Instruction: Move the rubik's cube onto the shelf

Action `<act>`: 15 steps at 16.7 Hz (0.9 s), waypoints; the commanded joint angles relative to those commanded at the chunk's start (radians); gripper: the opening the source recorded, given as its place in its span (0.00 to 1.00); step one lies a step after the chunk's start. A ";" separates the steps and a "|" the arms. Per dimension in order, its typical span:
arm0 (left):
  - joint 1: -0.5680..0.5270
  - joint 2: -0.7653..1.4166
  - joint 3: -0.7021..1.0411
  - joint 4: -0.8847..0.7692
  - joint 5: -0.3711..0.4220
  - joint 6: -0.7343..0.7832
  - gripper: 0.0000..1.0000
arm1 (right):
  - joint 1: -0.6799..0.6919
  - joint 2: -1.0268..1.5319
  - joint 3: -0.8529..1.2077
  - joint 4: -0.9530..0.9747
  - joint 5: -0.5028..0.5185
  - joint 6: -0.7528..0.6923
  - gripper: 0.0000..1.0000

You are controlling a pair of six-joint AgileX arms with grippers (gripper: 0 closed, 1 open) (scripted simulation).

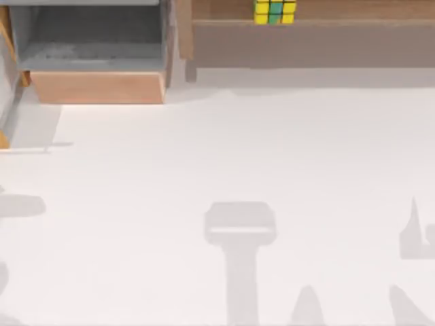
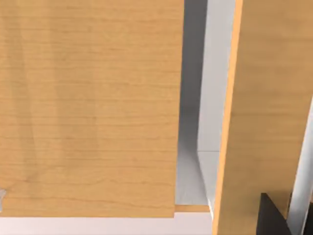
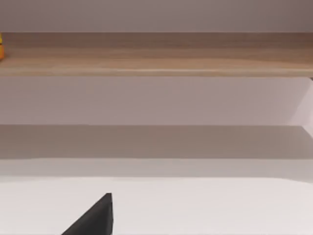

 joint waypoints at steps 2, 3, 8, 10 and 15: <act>-0.028 0.023 0.032 -0.027 -0.025 -0.001 0.00 | 0.000 0.000 0.000 0.000 0.000 0.000 1.00; -0.030 0.024 0.033 -0.028 -0.026 -0.001 0.00 | 0.000 0.000 0.000 0.000 0.000 0.000 1.00; -0.039 0.049 0.069 -0.052 -0.037 0.000 0.00 | 0.000 0.000 0.000 0.000 0.000 0.000 1.00; -0.061 0.078 0.136 -0.085 -0.060 0.001 0.00 | 0.000 0.000 0.000 0.000 0.000 0.000 1.00; -0.112 0.134 0.274 -0.164 -0.112 -0.007 0.00 | 0.000 0.000 0.000 0.000 0.000 0.000 1.00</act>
